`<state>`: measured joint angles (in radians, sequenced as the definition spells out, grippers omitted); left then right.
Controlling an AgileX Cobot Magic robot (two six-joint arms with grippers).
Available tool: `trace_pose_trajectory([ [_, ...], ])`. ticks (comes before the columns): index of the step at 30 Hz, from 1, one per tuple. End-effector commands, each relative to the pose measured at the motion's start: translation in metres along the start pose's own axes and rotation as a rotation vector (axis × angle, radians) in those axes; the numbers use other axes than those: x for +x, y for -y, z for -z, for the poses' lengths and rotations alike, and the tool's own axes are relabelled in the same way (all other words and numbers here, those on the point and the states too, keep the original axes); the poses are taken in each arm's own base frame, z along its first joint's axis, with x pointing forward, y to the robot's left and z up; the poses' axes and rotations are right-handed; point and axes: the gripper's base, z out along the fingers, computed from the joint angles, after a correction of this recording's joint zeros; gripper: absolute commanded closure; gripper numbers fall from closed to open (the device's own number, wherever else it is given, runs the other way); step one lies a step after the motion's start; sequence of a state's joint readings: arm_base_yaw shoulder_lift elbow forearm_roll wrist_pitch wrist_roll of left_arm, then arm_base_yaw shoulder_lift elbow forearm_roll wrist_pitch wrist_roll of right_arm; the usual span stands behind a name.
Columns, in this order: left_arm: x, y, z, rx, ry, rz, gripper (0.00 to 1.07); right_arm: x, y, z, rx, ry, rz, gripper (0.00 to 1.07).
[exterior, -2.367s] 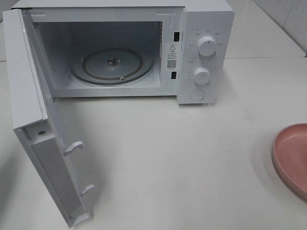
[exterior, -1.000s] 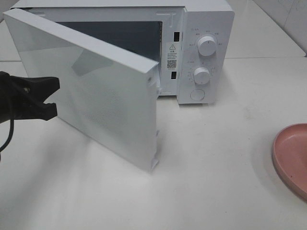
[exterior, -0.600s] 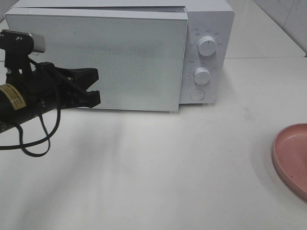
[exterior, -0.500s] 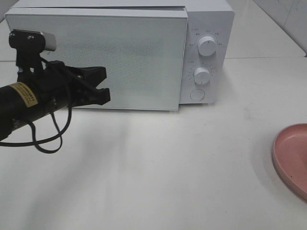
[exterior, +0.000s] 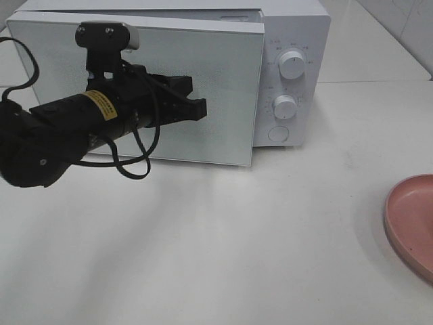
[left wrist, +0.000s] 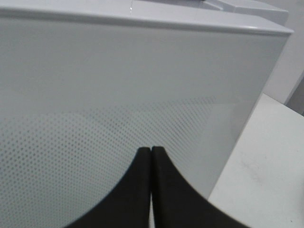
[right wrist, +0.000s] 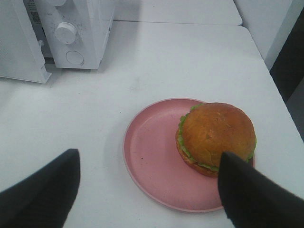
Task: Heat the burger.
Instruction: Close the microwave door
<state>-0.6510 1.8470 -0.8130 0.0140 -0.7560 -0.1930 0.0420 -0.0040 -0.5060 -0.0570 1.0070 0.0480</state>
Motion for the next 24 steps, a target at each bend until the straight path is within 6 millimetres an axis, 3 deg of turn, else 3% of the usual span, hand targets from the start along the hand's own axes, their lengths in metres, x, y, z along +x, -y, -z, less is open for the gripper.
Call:
trace_pose_trajectory([
  [1,-0.006,0.005,-0.011,0.006,0.02,0.007,1.07,0.002,0.0,0.002,0.006,0.036,0.01,0.31],
  [24,-0.014,0.007,-0.076,-0.012,0.032,0.042,1.07,0.002,0.0,0.002,0.006,0.036,0.009,0.31],
])
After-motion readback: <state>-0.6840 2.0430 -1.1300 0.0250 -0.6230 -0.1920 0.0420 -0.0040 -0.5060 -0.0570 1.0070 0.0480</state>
